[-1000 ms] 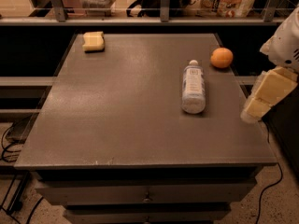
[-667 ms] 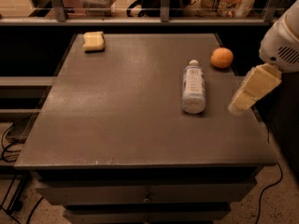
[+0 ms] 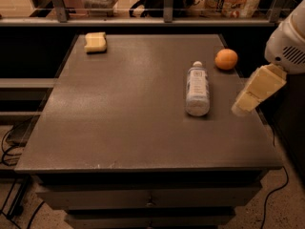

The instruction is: Move blue plastic bottle near sponge

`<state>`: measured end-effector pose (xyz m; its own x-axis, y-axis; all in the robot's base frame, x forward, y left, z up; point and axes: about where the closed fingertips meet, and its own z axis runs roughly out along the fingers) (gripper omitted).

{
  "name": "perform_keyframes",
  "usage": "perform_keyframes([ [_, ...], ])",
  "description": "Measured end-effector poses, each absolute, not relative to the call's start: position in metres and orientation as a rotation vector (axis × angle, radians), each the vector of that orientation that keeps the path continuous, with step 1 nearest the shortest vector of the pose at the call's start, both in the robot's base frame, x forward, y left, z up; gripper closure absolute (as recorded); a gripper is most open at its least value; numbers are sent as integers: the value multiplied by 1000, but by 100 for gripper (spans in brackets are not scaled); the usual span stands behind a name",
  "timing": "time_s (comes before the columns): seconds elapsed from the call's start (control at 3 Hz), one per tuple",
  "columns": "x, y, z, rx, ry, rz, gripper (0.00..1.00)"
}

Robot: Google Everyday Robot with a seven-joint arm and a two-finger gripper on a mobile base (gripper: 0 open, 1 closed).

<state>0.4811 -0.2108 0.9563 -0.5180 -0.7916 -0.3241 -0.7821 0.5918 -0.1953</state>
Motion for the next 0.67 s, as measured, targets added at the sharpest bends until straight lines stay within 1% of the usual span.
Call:
perform_keyframes([
  [0.67,510,-190,936,-1093,2527,200,0],
])
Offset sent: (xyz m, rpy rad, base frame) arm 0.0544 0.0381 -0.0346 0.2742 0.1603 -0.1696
